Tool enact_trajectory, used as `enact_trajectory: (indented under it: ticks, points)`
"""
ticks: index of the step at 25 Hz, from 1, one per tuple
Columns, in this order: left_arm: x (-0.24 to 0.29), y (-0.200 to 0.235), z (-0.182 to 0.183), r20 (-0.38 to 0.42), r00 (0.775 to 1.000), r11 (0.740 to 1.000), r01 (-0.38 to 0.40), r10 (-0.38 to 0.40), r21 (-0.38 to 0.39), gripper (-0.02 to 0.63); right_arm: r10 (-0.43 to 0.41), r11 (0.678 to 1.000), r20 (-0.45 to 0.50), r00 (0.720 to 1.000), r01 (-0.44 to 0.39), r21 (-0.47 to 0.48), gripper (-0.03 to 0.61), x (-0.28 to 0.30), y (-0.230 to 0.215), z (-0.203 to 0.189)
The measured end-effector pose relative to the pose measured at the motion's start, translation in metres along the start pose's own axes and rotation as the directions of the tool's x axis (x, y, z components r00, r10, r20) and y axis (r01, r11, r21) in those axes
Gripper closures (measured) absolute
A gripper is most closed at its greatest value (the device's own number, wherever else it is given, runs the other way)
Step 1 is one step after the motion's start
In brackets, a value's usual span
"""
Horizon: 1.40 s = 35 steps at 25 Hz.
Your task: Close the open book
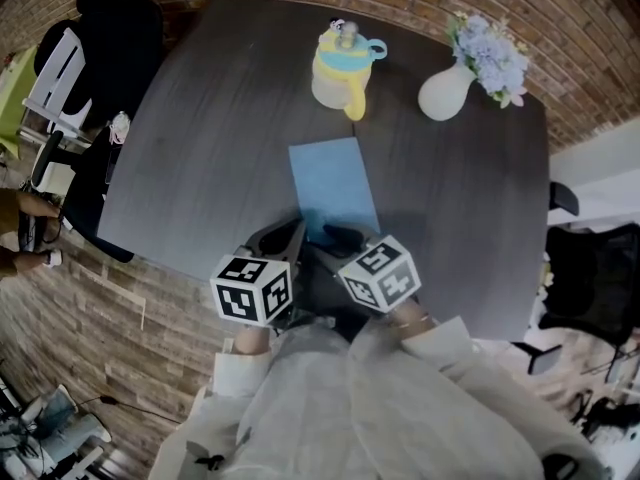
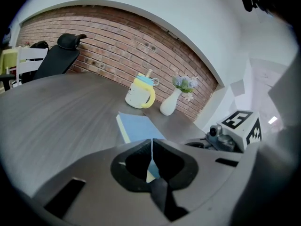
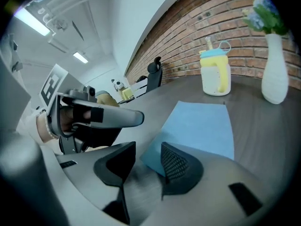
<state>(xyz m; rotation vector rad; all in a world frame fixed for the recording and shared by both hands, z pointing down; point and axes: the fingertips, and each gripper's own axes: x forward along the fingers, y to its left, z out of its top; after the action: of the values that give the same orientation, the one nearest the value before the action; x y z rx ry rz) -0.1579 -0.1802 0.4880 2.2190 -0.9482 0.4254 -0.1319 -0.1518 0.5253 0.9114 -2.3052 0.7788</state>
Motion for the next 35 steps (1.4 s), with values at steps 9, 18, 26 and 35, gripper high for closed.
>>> enact_trajectory:
  ticks: [9, 18, 26, 35]
  points:
    - [-0.006, -0.022, 0.017, 0.031, 0.997, 0.994, 0.073, -0.075, 0.076, 0.601, -0.006, 0.999, 0.172, 0.985, -0.004, 0.052, 0.420, -0.043, -0.008, 0.041]
    - [-0.008, -0.043, 0.042, 0.064, 0.992, 0.985, 0.100, -0.110, 0.143, 0.601, -0.045, 0.997, 0.306, 0.951, 0.026, 0.066, 0.482, -0.078, -0.019, 0.066]
    - [-0.012, -0.054, 0.056, 0.086, 0.990, 0.975, 0.093, -0.112, 0.202, 0.601, -0.071, 0.997, 0.394, 0.916, 0.049, 0.067, 0.511, -0.103, -0.016, 0.085]
    - [-0.011, -0.073, 0.058, 0.105, 0.983, 0.964, 0.126, -0.154, 0.236, 0.603, -0.129, 0.991, 0.426, 0.896, 0.097, 0.096, 0.543, -0.123, -0.026, 0.078]
